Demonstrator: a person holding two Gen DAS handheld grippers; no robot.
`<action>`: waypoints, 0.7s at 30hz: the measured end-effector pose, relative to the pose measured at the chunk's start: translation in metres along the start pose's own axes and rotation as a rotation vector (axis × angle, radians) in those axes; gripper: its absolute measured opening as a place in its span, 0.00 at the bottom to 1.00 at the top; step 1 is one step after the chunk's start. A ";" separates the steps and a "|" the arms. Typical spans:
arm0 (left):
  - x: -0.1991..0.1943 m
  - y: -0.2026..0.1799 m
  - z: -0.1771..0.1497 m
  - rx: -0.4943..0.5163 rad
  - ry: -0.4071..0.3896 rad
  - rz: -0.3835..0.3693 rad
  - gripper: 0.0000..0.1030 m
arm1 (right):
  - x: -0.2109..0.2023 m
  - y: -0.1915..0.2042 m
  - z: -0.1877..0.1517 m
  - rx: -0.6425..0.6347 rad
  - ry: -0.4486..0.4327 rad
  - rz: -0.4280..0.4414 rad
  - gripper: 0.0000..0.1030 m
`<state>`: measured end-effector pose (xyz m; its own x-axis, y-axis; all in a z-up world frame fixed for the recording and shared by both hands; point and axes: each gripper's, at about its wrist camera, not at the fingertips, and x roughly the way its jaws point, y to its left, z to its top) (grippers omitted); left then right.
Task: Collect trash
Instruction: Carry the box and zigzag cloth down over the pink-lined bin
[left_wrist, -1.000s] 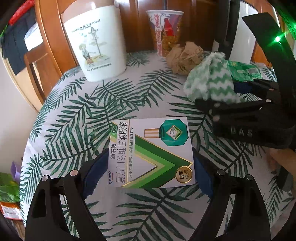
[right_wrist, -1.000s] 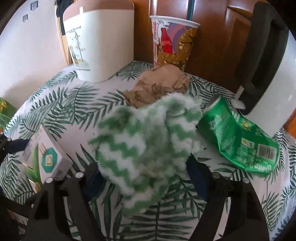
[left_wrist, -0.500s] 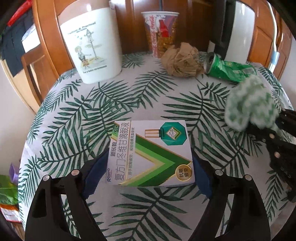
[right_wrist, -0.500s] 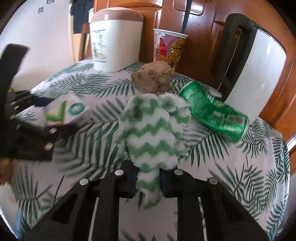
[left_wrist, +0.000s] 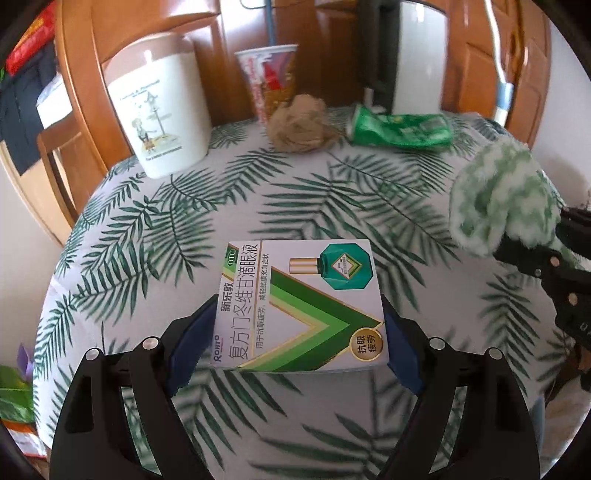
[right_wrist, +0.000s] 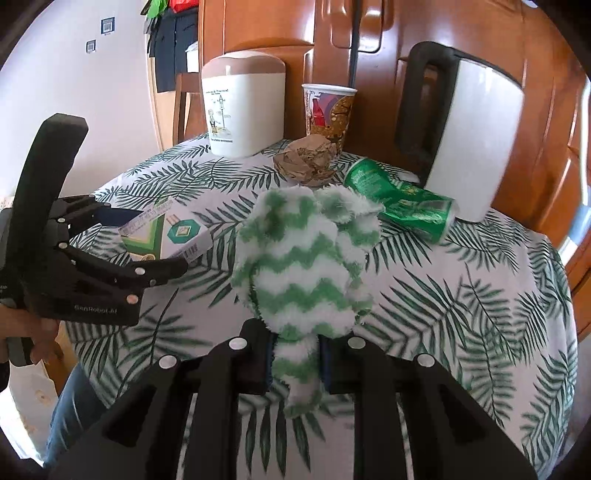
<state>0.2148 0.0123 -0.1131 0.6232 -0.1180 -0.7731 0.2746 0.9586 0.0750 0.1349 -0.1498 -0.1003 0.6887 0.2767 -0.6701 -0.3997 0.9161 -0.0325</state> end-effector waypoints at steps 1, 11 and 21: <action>-0.005 -0.004 -0.004 0.007 -0.005 -0.001 0.80 | -0.005 0.001 -0.004 0.003 -0.003 0.000 0.17; -0.047 -0.026 -0.037 0.037 -0.036 -0.013 0.80 | -0.047 0.014 -0.045 0.029 -0.019 0.006 0.17; -0.088 -0.046 -0.077 0.059 -0.057 -0.023 0.80 | -0.082 0.033 -0.083 0.055 -0.042 0.014 0.17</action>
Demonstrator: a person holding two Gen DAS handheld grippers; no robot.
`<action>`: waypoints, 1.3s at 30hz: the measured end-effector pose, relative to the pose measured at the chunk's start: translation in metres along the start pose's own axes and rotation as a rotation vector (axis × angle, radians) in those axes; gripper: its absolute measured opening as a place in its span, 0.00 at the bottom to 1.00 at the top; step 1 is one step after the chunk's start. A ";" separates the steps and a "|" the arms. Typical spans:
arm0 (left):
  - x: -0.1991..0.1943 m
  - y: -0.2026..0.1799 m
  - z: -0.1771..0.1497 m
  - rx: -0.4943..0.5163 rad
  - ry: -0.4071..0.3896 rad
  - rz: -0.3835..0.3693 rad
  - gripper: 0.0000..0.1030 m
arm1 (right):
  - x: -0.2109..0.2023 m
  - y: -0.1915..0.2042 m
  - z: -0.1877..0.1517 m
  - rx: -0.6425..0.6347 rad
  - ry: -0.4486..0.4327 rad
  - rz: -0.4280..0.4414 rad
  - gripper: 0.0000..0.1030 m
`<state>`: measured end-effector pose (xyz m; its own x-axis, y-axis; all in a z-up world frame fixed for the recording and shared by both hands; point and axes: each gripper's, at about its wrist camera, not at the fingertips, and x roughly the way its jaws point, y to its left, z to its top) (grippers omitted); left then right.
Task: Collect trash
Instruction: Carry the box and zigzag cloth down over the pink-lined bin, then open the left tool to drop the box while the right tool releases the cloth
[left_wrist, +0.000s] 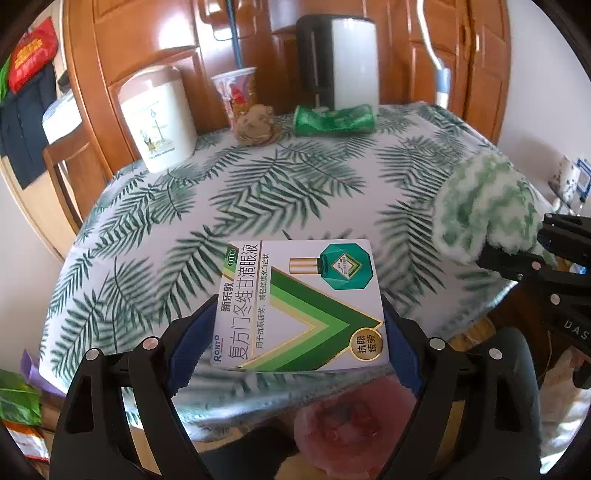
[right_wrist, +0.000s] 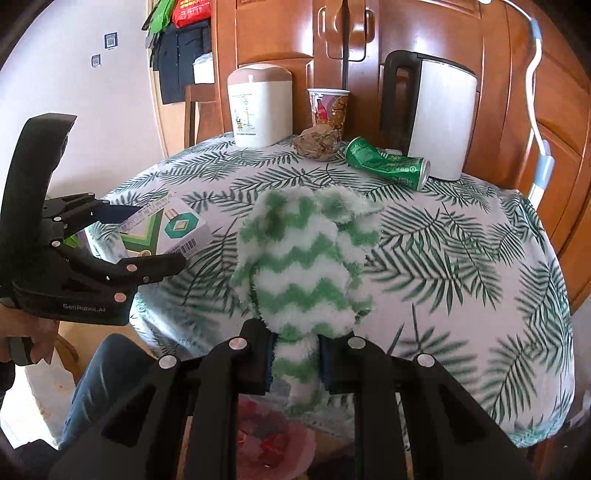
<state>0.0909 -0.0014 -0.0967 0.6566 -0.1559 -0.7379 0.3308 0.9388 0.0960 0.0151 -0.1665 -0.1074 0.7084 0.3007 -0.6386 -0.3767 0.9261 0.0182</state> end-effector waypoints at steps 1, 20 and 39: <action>-0.005 -0.003 -0.006 0.003 -0.001 -0.004 0.80 | -0.004 0.003 -0.004 -0.003 0.002 0.001 0.17; 0.026 -0.054 -0.165 0.034 0.228 -0.079 0.80 | 0.031 0.050 -0.138 0.038 0.207 0.108 0.17; 0.238 -0.072 -0.273 0.034 0.628 -0.126 0.81 | 0.203 0.042 -0.263 0.109 0.637 0.145 0.17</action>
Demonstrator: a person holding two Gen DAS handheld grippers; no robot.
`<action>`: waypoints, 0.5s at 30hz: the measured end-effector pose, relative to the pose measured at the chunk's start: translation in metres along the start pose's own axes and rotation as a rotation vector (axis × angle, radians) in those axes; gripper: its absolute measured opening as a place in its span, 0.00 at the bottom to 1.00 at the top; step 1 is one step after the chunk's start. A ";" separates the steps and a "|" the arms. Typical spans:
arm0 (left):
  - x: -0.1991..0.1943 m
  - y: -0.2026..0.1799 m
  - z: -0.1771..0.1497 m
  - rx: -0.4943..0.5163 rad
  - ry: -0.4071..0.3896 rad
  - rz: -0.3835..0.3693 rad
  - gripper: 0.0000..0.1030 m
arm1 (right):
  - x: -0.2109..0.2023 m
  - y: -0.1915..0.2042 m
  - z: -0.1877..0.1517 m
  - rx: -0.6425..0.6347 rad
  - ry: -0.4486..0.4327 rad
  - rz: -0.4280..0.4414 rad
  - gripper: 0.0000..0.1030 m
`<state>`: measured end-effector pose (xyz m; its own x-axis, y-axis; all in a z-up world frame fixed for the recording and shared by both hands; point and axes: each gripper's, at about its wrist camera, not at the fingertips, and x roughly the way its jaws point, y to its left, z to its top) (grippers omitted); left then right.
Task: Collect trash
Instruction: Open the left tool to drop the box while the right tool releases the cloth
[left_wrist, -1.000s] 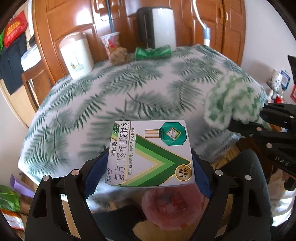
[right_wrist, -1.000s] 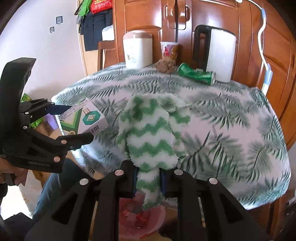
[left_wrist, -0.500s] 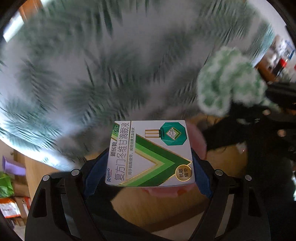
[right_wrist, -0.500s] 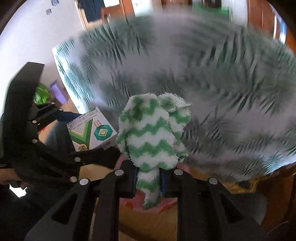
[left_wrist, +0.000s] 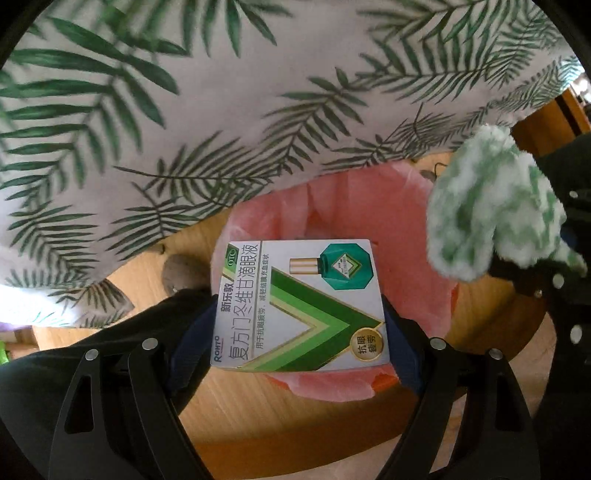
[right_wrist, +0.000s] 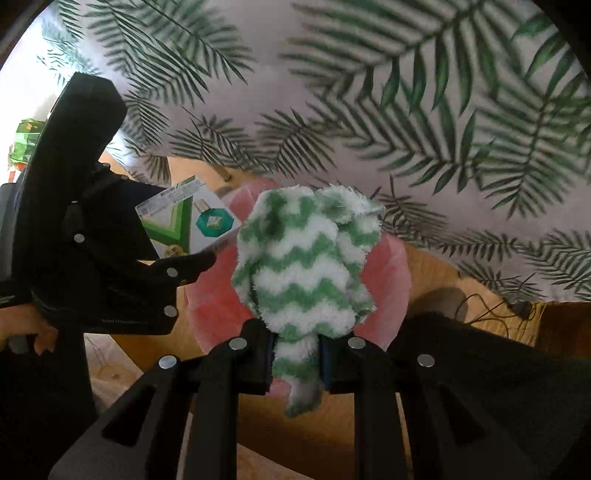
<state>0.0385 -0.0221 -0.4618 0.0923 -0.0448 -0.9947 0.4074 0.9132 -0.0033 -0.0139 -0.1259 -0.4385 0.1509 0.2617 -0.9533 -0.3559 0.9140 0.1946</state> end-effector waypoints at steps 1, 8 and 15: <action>0.004 0.000 0.003 -0.003 0.006 0.005 0.81 | 0.002 -0.002 0.002 0.000 0.007 0.000 0.17; 0.019 0.008 0.008 -0.031 0.055 0.004 0.83 | 0.012 -0.010 0.001 0.014 0.047 0.008 0.17; 0.016 0.020 0.009 -0.062 0.053 0.015 0.94 | 0.033 -0.014 0.011 0.020 0.097 0.014 0.18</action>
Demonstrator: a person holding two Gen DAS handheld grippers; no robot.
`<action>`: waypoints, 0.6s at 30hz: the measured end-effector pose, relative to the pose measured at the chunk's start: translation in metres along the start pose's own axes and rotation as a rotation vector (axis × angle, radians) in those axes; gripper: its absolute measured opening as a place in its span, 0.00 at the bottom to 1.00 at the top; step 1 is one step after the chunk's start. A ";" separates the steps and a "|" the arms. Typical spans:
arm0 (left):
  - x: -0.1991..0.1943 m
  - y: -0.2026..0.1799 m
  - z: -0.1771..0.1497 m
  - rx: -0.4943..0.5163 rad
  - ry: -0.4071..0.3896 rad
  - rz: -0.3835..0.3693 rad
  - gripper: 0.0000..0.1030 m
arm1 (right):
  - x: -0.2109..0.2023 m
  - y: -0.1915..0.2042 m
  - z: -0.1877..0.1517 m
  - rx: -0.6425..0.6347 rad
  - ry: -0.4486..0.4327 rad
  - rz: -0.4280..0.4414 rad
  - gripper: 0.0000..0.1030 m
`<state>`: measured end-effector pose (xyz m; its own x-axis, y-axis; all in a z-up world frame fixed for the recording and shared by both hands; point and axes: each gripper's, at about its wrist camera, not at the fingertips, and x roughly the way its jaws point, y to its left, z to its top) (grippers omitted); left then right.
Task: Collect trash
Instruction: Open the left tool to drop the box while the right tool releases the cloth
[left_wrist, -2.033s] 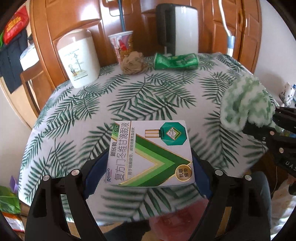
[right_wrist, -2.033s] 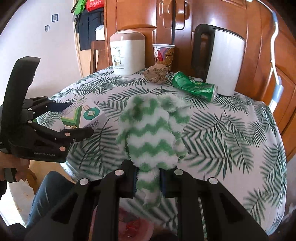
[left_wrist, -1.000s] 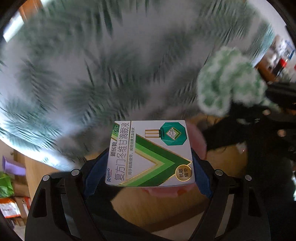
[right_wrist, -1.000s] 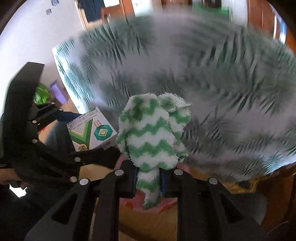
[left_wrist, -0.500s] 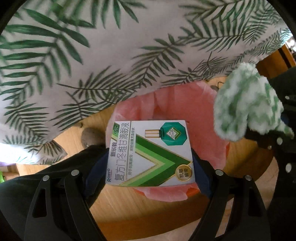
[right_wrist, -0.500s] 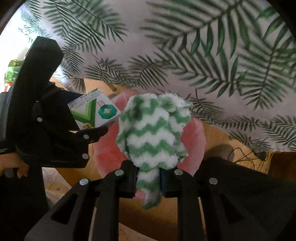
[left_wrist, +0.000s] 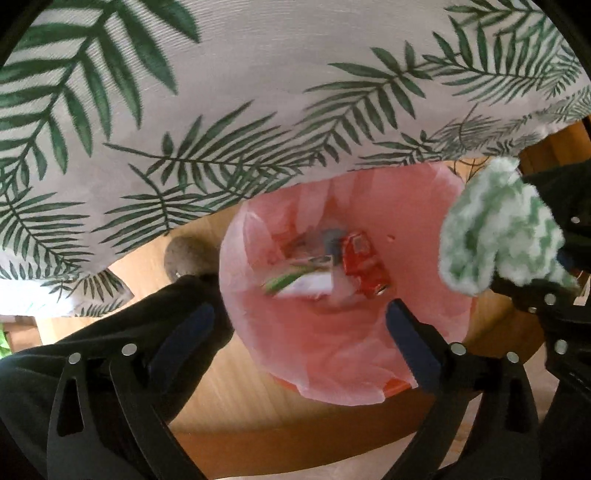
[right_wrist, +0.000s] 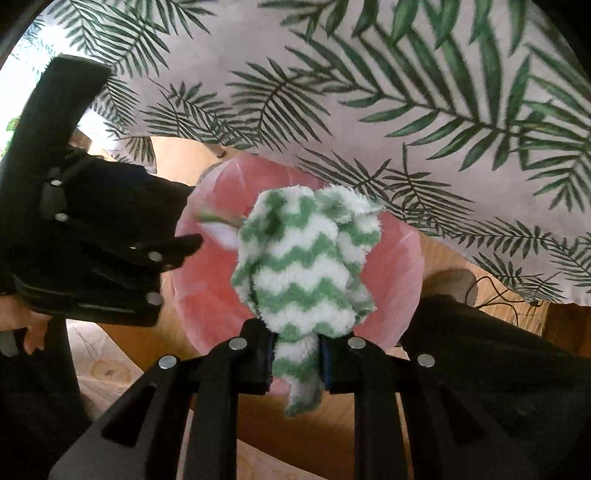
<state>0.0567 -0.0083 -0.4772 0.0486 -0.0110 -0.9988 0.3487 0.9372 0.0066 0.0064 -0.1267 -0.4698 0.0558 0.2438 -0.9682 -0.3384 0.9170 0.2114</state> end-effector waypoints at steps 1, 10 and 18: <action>-0.001 0.002 0.000 -0.008 -0.003 -0.004 0.94 | 0.003 0.000 0.002 -0.001 0.007 0.002 0.18; -0.013 0.022 -0.002 -0.096 -0.022 0.033 0.94 | 0.035 0.008 0.008 -0.052 0.061 0.005 0.21; -0.018 0.032 -0.004 -0.145 -0.036 0.063 0.94 | 0.049 0.012 0.009 -0.076 0.073 0.019 0.44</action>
<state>0.0632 0.0238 -0.4590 0.1003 0.0394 -0.9942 0.2055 0.9769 0.0594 0.0136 -0.1012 -0.5133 -0.0184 0.2345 -0.9719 -0.4096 0.8850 0.2213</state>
